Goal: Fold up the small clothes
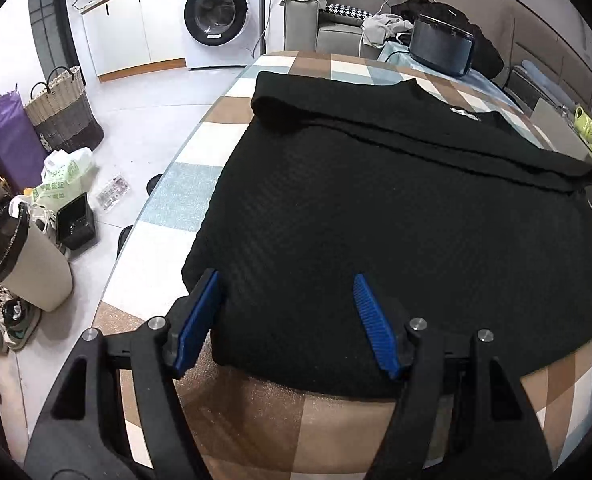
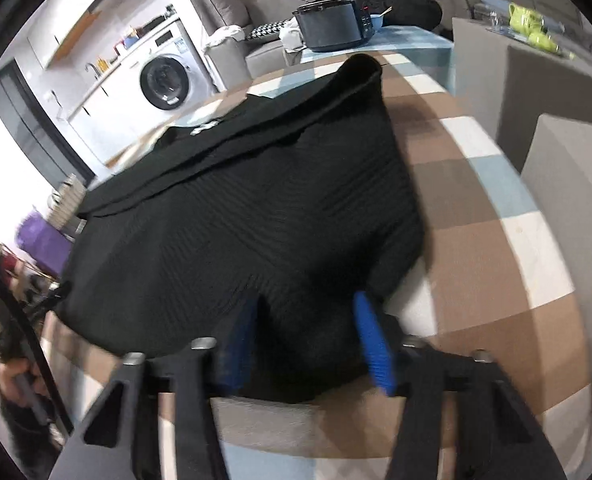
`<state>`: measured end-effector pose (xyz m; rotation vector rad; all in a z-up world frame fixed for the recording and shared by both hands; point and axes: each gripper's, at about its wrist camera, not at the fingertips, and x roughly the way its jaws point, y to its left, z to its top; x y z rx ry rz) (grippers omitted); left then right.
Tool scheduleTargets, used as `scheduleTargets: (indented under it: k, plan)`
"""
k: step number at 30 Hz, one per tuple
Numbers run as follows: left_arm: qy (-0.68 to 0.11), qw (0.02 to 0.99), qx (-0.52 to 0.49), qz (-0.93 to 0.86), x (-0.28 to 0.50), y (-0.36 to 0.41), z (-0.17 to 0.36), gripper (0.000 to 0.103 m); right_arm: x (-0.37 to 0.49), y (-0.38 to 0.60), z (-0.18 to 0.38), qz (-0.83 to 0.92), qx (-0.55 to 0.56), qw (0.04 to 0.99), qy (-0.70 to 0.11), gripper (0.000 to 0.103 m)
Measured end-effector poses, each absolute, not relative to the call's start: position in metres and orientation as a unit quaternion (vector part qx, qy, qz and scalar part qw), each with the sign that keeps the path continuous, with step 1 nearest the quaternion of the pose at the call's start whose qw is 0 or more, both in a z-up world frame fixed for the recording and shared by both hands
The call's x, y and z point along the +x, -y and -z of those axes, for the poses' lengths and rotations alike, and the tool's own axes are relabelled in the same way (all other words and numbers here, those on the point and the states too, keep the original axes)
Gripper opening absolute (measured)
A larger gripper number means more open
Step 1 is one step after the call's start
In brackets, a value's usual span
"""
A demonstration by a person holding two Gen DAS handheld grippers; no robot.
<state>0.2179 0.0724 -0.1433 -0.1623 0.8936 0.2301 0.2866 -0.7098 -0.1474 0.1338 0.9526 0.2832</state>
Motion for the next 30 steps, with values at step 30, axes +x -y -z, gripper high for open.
scheduleTargets:
  k: [30]
  plan:
    - [-0.396,0.899,-0.183,-0.045,0.103,-0.096,0.082,0.064,0.254,0.75,0.1,-0.211,0.14,0.875,-0.413,0.042]
